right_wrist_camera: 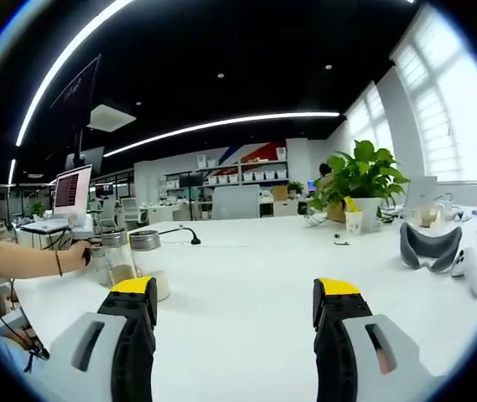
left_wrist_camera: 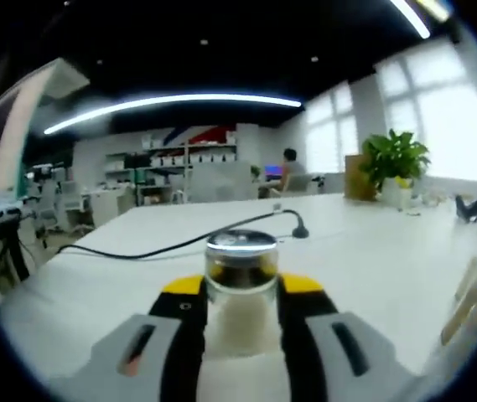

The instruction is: Rotate the seasoning bottle until the label or dispensing opening points toward the visible target arrow and the bottle remains upright within the marked orientation range

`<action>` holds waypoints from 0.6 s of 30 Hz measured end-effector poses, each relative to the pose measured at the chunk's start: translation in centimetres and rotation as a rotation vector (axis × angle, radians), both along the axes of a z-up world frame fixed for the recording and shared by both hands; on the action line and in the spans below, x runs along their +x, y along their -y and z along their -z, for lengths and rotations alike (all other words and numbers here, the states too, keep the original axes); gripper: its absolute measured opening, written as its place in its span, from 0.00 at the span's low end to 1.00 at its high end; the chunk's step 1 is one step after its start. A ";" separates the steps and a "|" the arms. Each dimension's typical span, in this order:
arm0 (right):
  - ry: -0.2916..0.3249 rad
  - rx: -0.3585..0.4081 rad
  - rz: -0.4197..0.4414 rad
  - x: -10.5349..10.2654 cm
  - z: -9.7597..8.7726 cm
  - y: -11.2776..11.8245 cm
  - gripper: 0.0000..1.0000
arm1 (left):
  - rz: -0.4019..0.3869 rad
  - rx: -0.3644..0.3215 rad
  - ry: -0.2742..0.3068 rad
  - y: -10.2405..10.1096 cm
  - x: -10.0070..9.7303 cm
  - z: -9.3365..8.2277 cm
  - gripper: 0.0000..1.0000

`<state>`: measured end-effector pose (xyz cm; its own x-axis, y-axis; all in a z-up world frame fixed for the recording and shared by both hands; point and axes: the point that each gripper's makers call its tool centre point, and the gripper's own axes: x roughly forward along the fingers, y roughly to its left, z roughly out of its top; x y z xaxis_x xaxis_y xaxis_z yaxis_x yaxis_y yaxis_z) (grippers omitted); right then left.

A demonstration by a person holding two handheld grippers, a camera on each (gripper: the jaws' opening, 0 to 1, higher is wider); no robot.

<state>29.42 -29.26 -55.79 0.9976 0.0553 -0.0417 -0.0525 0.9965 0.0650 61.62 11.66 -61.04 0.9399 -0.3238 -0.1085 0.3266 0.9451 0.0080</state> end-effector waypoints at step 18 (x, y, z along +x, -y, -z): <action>0.003 0.003 -0.017 -0.1 -0.1 -0.9 0.77 | 0.217 -0.084 -0.007 0.3 -11.3 -1.2 0.34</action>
<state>29.29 -28.35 -55.67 0.9967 0.0721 -0.0383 -0.0695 0.9953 0.0675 50.30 11.41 -59.84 0.8466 -0.5264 -0.0788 0.5219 0.8500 -0.0711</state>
